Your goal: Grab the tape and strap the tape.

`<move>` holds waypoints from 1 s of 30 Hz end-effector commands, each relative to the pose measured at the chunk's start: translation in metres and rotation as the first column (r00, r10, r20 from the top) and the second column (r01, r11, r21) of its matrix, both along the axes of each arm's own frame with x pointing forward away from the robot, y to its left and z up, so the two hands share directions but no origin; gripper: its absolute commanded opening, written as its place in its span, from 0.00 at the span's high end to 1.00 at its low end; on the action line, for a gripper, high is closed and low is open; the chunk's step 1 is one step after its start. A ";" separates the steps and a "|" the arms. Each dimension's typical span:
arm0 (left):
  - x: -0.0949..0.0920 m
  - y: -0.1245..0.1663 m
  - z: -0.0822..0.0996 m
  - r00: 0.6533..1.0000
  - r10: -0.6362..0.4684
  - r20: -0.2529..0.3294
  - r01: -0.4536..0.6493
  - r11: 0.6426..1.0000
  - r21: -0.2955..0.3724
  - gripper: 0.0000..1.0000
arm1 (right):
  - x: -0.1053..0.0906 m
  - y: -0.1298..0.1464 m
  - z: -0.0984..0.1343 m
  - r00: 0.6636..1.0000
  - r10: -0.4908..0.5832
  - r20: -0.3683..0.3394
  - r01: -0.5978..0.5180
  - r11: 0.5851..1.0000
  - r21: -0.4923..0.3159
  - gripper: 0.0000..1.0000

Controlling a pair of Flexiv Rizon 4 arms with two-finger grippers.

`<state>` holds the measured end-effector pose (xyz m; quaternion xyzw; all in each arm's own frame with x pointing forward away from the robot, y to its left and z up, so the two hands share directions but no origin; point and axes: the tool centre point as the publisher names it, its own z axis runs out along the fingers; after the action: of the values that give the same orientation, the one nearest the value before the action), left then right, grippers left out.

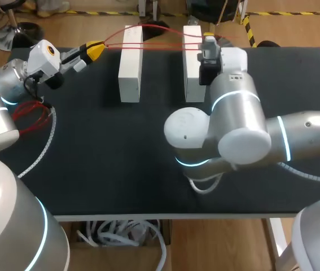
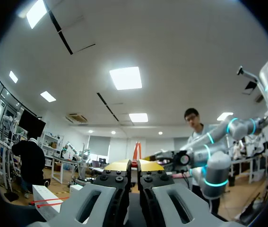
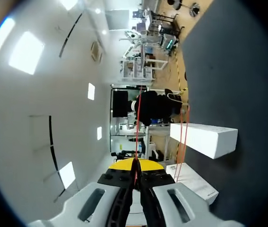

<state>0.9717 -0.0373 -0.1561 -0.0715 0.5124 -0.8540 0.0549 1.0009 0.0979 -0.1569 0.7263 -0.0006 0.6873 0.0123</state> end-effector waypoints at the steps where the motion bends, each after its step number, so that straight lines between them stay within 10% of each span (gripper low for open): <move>1: 0.000 0.000 -0.001 1.000 0.001 0.002 -0.001 1.000 -0.003 1.00 | -0.002 0.000 0.006 1.000 0.000 0.005 0.000 0.999 -0.043 1.00; 30: 0.000 0.000 -0.001 1.000 0.001 0.002 -0.001 1.000 -0.003 1.00 | -0.004 -0.003 0.010 1.000 -0.013 0.023 0.015 0.995 -0.095 1.00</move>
<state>0.9717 -0.0373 -0.1561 -0.0715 0.5124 -0.8540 0.0549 0.9974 0.0965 -0.1491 0.7155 0.0255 0.6962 0.0518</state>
